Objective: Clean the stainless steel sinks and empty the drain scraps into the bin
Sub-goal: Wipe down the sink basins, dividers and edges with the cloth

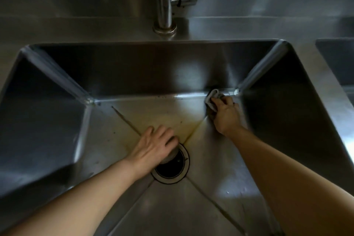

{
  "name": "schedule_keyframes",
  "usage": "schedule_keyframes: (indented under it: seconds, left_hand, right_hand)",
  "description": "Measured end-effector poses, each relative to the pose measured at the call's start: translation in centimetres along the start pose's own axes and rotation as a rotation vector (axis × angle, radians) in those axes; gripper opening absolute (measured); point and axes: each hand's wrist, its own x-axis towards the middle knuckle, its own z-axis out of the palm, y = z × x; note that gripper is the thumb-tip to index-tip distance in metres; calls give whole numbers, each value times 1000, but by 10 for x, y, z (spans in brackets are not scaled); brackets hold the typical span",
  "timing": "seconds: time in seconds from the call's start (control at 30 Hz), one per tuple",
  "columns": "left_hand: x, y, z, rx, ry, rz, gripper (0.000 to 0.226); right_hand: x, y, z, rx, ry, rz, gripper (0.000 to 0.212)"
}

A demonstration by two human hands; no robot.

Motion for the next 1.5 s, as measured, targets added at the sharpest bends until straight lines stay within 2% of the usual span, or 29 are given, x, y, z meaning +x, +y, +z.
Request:
schedule_keyframes:
  seconds: [0.07, 0.13, 0.23, 0.33, 0.47, 0.53, 0.7, 0.73, 0.83, 0.87, 0.9, 0.97, 1.03, 1.1, 1.17, 1.23, 1.27, 1.37, 1.43, 1.5]
  left_hand:
    - [-1, 5, -7, 41, 14, 98, 44]
    - [0, 7, -9, 73, 2, 111, 46]
    - [2, 7, -11, 74, -23, 125, 44]
    - [-2, 8, -12, 10, -65, 59, 32]
    - [-19, 3, -8, -80, -207, -194, 73]
    - [-27, -5, -9, -123, -215, -276, 84]
    - [-43, -15, -12, -198, -237, -400, 84]
    - [-44, -15, -14, -206, -240, -412, 84]
    - [-47, -14, -20, -225, -237, -420, 85]
    - [-47, -12, -24, -234, -249, -415, 86]
    - [-47, -11, -27, -234, -262, -403, 86]
    - [-47, -7, -35, -244, -278, -380, 83]
    - [-47, -6, -42, -276, -298, -385, 82]
    - [-42, -3, -48, -271, -347, -381, 85]
    - [-34, 0, -50, -267, -386, -378, 88]
    - [-19, 6, -49, -295, -402, -389, 92]
    - [-9, 9, -47, -315, -397, -397, 93]
    - [25, 18, -37, -334, -360, -400, 91]
    - [48, 23, -27, -337, -313, -386, 80]
    - [70, 25, -15, -343, -261, -371, 69]
  right_hand:
    - [-4, -3, -2, 2, -26, -4, 59]
    - [-4, -3, -3, 4, -45, -6, 61]
    - [-2, -2, -7, 49, -54, -2, 59]
    - [4, 2, -9, 117, 8, -3, 57]
    - [8, 1, -1, 90, 42, 13, 54]
    - [-1, -12, 5, 64, -9, -33, 56]
    - [-39, -51, 27, 21, -78, -268, 56]
    - [-48, -57, 34, 24, -134, -318, 50]
    - [-74, -71, 50, 51, -83, -433, 18]
    - [-81, -75, 47, 68, -118, -460, 14]
    - [-87, -80, 38, 155, -203, -473, 20]
    - [-93, -89, 26, 249, -321, -372, 38]
    - [-100, -85, 11, 306, -389, -307, 44]
    - [-108, -73, -9, 368, -313, -202, 43]
    - [-114, -53, -25, 392, -197, -20, 34]
    - [-118, -23, -35, 299, -78, 142, 23]
    - [-121, -7, -37, 206, -87, 196, 27]
    - [-136, 24, -33, 10, -258, 361, 53]
    - [-142, 25, -26, -13, -305, 383, 63]
    - [-142, 14, -19, 14, -311, 325, 66]
